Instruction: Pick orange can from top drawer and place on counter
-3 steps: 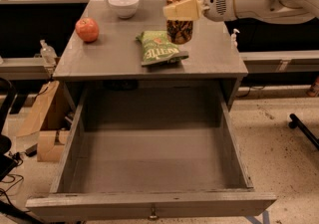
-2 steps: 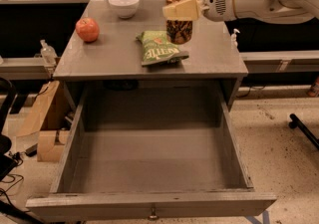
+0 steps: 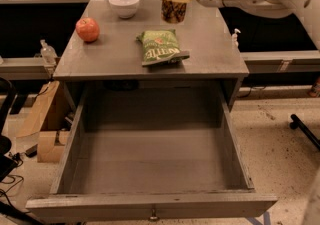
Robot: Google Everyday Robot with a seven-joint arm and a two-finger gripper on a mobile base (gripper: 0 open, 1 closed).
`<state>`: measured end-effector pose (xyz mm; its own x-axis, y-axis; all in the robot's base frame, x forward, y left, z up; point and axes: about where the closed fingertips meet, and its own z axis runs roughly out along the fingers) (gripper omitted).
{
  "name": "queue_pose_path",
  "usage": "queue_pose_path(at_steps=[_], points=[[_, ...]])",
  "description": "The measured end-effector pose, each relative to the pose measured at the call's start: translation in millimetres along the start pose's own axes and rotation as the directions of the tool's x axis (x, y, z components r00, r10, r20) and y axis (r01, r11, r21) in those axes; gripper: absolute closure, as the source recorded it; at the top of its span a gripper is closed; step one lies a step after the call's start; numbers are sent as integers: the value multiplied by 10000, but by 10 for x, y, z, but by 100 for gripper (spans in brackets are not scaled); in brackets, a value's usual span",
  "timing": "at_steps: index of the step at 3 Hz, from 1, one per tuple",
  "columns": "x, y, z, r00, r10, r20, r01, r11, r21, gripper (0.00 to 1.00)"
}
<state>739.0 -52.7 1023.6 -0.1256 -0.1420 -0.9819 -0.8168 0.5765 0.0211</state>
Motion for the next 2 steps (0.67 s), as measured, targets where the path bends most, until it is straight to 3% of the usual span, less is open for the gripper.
queue_pose_path(at_steps=[1, 2], points=[[-172, -459, 178, 10000, 12, 9, -12, 9941, 1088, 100], [-152, -1023, 304, 9991, 379, -179, -327, 9724, 2312, 100]])
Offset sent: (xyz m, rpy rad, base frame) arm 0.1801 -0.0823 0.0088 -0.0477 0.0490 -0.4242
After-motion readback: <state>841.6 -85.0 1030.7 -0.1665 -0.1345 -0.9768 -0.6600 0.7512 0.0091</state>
